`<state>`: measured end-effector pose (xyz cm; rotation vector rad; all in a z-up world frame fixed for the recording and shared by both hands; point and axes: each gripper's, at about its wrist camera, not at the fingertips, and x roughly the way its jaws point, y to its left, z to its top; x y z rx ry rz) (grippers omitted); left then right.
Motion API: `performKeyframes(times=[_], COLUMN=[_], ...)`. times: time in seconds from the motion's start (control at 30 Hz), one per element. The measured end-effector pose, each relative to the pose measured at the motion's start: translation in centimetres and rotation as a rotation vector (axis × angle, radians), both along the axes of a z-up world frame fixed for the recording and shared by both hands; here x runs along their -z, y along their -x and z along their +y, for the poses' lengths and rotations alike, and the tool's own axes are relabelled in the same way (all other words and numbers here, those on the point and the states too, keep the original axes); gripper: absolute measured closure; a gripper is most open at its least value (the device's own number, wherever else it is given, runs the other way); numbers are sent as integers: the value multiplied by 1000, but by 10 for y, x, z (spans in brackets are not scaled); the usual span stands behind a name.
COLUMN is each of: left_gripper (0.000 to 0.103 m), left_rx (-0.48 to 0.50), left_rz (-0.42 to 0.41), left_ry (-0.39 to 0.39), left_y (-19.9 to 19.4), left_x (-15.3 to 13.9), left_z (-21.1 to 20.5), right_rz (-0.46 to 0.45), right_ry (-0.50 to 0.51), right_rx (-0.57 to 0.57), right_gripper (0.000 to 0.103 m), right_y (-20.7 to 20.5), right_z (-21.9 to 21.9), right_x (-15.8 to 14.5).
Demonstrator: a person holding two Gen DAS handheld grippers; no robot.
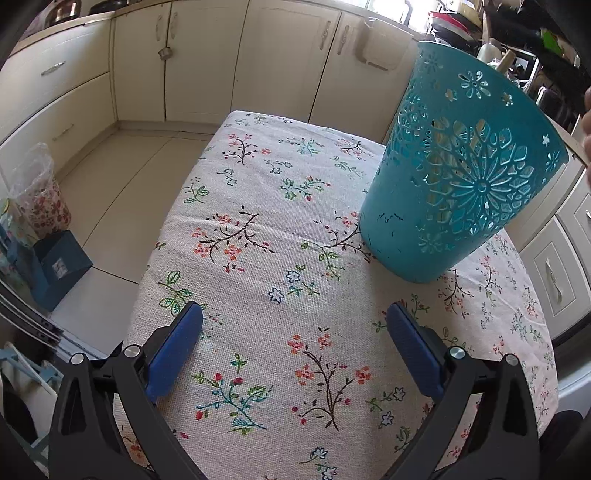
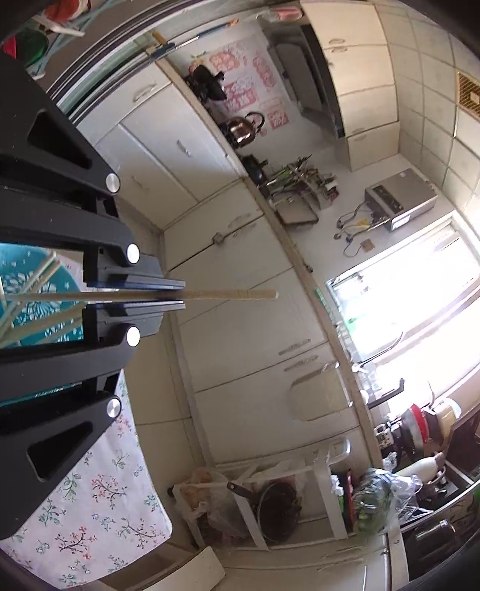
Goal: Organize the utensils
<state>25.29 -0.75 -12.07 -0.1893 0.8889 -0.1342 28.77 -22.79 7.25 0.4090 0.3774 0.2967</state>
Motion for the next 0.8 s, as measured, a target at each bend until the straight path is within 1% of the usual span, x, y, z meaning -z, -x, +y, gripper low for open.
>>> performKeyframes(times=[0.13, 0.27, 0.3, 0.37, 0.4, 0.43, 0.5, 0.53, 0.57, 0.6, 0.63, 0.67, 0.7, 0.8], left_gripper=[8, 8, 8, 8, 8, 8, 8, 8, 8, 8, 8, 8, 8, 8], left_rx=[-1, 0, 0, 0, 0, 0, 1, 2, 5, 6, 1, -14, -27, -52], left_rz=[-1, -2, -1, -1, -1, -1, -1, -1, 0, 5, 14, 17, 16, 9], left_ry=[6, 7, 5, 4, 5, 6, 7, 6, 5, 6, 3, -13, -29, -55], left_y=[0, 0, 0, 0, 0, 0, 0, 0, 0, 0, 1, 3, 7, 28], left_x=[1, 1, 1, 1, 1, 1, 1, 1, 0, 0, -2, -6, -10, -34], left_z=[2, 3, 3, 3, 3, 3, 3, 3, 3, 4, 6, 8, 11, 17], right_rz=[37, 85, 104, 98, 87, 78, 70, 69, 72, 88, 110, 153, 182, 288], right_ry=[80, 170, 197, 215, 212, 198, 174, 171, 171, 165, 159, 148, 141, 99], right_rx=[-9, -58, -73, -64, -55, -43, -26, -21, -16, -13, -15, -7, 7, 46], right_gripper=[97, 97, 96, 95, 93, 90, 68, 65, 59, 52, 49, 42, 35, 24], right_y=[4, 12, 16, 25, 35, 50, 79, 97, 111, 134, 148, 171, 183, 221], right_z=[7, 18, 20, 17, 12, 6, -3, -6, -7, -9, -11, -13, -14, -20], right_x=[18, 32, 34, 32, 30, 27, 25, 26, 29, 34, 40, 50, 56, 76])
